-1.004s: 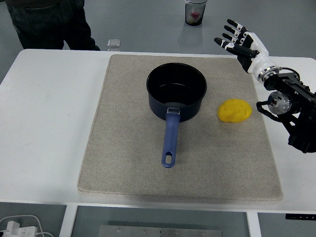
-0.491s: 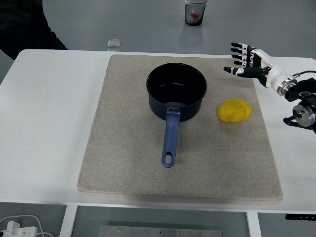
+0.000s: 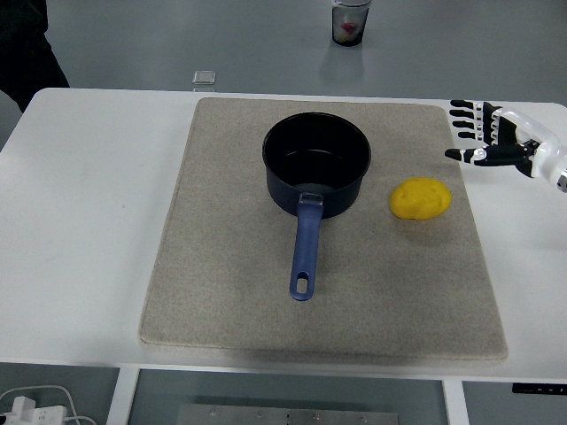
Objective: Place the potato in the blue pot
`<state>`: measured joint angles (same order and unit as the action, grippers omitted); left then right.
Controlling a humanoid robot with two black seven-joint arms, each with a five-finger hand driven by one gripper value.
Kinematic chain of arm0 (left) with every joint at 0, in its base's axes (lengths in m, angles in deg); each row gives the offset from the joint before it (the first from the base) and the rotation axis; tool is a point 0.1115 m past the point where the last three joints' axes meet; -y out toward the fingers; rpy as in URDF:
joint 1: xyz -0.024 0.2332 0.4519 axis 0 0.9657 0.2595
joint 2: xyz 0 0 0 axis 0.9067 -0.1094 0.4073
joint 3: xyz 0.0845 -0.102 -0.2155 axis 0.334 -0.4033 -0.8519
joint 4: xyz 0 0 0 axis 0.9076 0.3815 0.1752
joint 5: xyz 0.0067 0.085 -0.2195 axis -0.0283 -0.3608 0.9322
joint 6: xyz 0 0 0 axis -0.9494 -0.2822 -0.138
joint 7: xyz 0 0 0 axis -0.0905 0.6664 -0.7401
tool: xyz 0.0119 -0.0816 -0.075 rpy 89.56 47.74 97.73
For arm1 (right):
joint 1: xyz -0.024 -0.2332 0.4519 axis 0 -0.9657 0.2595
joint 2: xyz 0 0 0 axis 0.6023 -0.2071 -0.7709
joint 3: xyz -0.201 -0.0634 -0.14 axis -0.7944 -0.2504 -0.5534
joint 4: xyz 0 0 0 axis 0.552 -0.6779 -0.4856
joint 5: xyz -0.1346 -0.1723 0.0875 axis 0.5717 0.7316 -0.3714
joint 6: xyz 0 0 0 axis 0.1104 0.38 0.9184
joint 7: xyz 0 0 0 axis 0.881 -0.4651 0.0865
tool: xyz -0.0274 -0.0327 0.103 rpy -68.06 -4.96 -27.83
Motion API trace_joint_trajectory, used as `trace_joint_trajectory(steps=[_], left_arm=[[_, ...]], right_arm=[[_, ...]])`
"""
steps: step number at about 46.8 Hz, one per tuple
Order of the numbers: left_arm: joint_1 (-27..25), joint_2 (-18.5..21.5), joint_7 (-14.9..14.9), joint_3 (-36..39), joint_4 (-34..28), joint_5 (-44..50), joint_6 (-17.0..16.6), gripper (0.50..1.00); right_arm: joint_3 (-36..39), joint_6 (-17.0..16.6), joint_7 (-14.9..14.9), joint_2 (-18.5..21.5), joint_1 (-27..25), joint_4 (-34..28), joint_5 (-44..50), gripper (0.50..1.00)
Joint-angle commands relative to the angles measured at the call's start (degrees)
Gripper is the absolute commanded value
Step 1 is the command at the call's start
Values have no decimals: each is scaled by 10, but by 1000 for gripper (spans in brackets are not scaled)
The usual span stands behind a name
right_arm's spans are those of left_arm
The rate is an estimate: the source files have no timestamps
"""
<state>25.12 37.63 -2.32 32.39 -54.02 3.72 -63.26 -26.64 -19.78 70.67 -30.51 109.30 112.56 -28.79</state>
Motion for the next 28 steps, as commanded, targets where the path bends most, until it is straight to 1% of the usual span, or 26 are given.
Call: trace_joint_trajectory(steps=[1, 7, 10, 15, 19, 28], left_arm=[[0, 0, 0, 0, 2, 0, 0, 996], [0, 0, 0, 0, 3, 0, 0, 996], [0, 0, 0, -1, 3, 0, 0, 996], [0, 0, 0, -1, 2, 0, 0, 996], [0, 0, 0, -1, 2, 0, 0, 996], [0, 0, 0, -1, 3, 0, 0, 996]], right_arm=[[0, 5, 0, -9, -10, 25, 15, 930], [0, 12, 1, -19, -29, 52, 45, 930], [1, 17, 2, -19, -32, 56, 51, 930], [0, 18, 15, -19, -32, 59, 57, 930], [0, 21, 16, -19, -32, 60, 70, 930], [-6, 55, 21, -15, -39, 60, 105, 930]])
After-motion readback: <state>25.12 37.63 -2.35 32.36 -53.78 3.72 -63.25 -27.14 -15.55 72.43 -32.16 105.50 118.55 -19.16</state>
